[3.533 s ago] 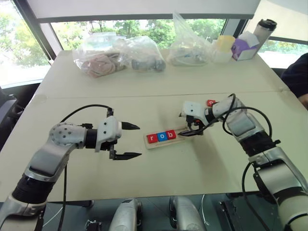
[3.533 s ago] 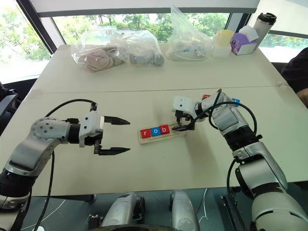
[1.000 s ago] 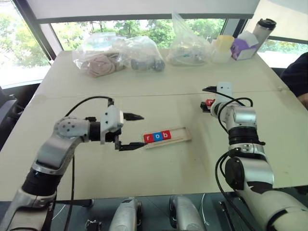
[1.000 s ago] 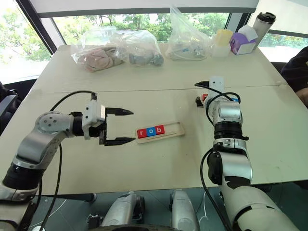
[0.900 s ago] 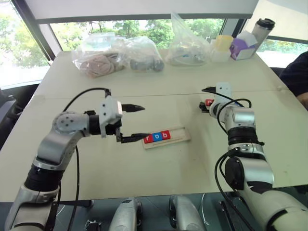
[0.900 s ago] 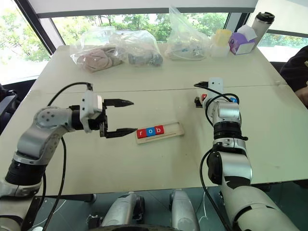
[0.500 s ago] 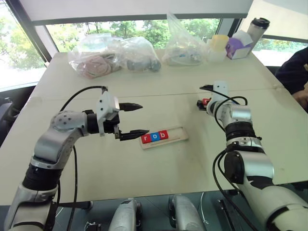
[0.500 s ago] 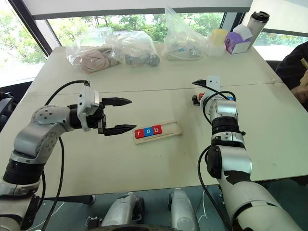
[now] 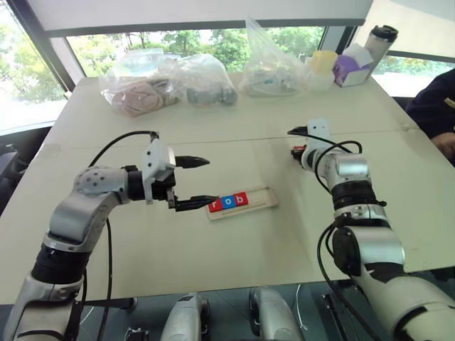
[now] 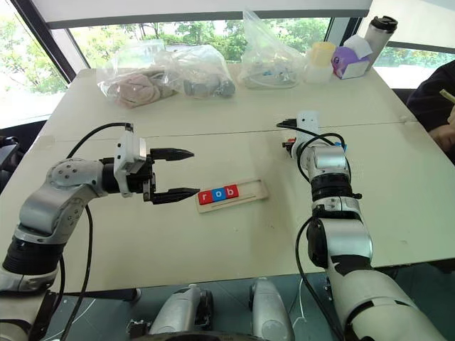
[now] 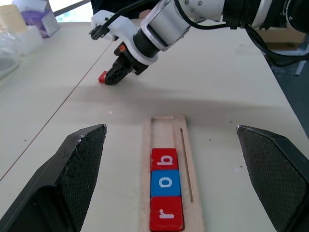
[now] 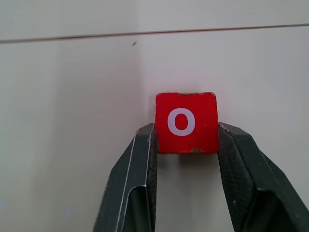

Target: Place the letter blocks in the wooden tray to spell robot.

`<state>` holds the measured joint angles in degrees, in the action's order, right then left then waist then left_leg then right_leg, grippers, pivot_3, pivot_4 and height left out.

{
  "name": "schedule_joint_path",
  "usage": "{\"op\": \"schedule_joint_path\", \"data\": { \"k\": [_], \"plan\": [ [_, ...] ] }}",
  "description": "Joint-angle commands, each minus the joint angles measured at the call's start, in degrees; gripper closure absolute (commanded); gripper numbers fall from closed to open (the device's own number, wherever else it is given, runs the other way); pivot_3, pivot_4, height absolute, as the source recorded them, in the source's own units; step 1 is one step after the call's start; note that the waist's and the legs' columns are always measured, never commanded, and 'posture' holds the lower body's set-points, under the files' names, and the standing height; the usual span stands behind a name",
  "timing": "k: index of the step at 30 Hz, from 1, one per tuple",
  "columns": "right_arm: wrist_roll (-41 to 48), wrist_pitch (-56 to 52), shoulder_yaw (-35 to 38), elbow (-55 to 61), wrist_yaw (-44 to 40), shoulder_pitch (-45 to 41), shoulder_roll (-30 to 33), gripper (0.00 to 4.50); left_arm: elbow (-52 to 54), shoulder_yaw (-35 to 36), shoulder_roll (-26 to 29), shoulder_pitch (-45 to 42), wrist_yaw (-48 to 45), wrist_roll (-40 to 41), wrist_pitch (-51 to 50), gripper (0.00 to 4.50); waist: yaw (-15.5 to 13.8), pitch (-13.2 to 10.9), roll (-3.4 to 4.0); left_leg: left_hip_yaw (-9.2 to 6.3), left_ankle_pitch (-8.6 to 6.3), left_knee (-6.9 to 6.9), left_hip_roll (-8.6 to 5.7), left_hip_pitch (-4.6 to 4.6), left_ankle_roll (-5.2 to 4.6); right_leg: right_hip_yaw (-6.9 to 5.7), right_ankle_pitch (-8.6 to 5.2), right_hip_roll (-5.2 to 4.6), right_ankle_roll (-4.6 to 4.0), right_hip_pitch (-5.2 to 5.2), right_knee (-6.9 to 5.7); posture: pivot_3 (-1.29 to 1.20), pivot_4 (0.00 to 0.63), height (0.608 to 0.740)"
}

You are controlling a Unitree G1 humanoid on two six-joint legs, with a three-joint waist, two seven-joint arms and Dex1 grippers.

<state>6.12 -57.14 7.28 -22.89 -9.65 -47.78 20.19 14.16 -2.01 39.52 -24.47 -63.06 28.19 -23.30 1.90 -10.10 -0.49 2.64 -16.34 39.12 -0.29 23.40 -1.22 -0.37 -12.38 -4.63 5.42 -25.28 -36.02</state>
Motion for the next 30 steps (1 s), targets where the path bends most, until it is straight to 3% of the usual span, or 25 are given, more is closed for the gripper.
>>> {"op": "schedule_joint_path", "data": {
  "k": [1, 7, 12, 18, 30],
  "plan": [
    [6.8, -15.9, -3.1, 26.3, -6.5, 7.0, 4.1, 3.36, 0.3, 0.8, 0.8, -0.1, -1.0, 0.2, 0.9, 0.0, -0.6, 0.0, 0.0, 0.0, -0.01, -0.02, 0.0, 0.04, -0.01, 0.0, 0.0, -0.01, 0.01, -0.05, 0.0, 0.0, 0.15, 0.74],
    [8.2, -33.3, 0.3, 50.3, -4.1, 17.2, 5.0, 3.36, -1.3, 0.0, 0.5, -0.4, -2.2, -0.5, 1.8, 0.0, -1.1, 0.0, 0.0, 0.06, -0.02, 0.03, 0.0, -0.03, -0.02, 0.0, -0.09, -0.01, -0.15, -0.03, 0.02, 0.0, 0.15, 0.74],
    [7.3, -35.4, 3.0, 57.6, 0.1, 22.3, 2.7, 3.36, -1.5, -0.6, 0.2, -0.3, -2.8, -0.8, 2.5, 0.0, -1.1, 0.0, -0.01, 0.09, 0.0, 0.08, -0.01, -0.03, 0.0, 0.02, -0.14, -0.01, -0.24, 0.0, 0.05, 0.0, 0.15, 0.74],
    [6.4, -35.4, 4.2, 60.5, 3.4, 26.6, 1.3, 3.36, -1.4, -1.0, 0.0, -0.1, -3.1, -1.2, 2.8, 0.0, -1.1, 0.0, -0.02, 0.11, 0.0, 0.07, -0.01, -0.01, 0.0, 0.02, -0.13, 0.0, -0.23, -0.01, 0.06, 0.0, 0.15, 0.74],
    [5.0, -33.9, 1.8, 56.2, 4.7, 25.9, -0.7, 3.36, 0.3, -1.3, 1.2, 1.4, -4.1, -2.3, 3.9, 0.0, -1.0, 0.0, -0.02, 0.12, 0.0, 0.07, 0.0, -0.02, 0.0, 0.03, -0.14, 0.04, -0.22, -0.01, 0.08, 0.0, 0.15, 0.74]
  ]
}}
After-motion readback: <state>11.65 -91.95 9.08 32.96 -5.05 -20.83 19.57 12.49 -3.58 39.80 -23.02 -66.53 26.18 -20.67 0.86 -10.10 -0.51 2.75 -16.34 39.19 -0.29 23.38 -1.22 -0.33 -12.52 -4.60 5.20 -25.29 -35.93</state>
